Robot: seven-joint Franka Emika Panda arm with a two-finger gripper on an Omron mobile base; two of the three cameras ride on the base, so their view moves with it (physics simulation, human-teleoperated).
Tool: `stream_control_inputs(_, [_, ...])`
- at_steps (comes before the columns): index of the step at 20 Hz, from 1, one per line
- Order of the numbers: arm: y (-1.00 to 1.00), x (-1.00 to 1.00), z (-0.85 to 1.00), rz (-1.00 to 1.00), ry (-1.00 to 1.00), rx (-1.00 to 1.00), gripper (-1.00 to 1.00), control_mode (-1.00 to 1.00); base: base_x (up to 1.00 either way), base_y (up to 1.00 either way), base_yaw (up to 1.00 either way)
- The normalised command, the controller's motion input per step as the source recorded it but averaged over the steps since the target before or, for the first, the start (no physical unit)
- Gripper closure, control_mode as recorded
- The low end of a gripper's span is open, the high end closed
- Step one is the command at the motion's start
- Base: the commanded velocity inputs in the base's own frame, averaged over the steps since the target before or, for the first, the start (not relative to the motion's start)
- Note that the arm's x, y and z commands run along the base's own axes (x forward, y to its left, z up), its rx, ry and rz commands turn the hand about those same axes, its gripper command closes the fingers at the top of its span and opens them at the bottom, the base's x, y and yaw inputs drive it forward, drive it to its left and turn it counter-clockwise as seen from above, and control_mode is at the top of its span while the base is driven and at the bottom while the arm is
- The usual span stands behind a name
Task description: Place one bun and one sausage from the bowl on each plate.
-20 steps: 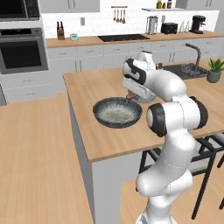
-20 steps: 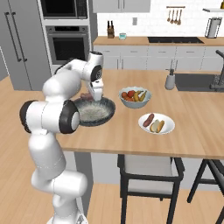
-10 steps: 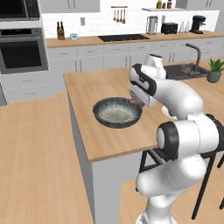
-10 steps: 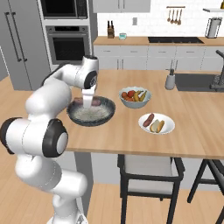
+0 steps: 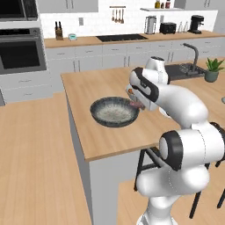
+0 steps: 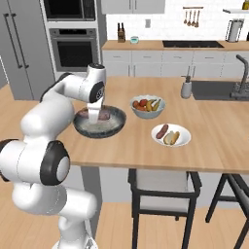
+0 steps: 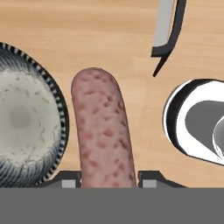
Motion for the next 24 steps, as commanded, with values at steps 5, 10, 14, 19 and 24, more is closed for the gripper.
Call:
stream_control_inputs(5, [0.0, 0.0, 0.0, 0.0, 0.0, 0.0, 1.0, 1.0, -0.07, -0.85, 0.0])
stream_control_inputs(10, [0.0, 0.0, 0.0, 0.0, 0.0, 0.0, 1.0, 1.0, -0.01, -1.0, 0.0])
stream_control_inputs(14, [0.0, 0.0, 0.0, 0.0, 0.0, 0.0, 1.0, 1.0, 0.0, -1.0, -0.01])
stream_control_inputs(19, [0.0, 0.0, 0.0, 0.0, 0.0, 0.0, 1.0, 1.0, 0.0, -1.0, -0.01])
stream_control_inputs(24, [0.0, 0.0, 0.0, 0.0, 0.0, 0.0, 1.0, 1.0, 0.0, -1.0, 0.0])
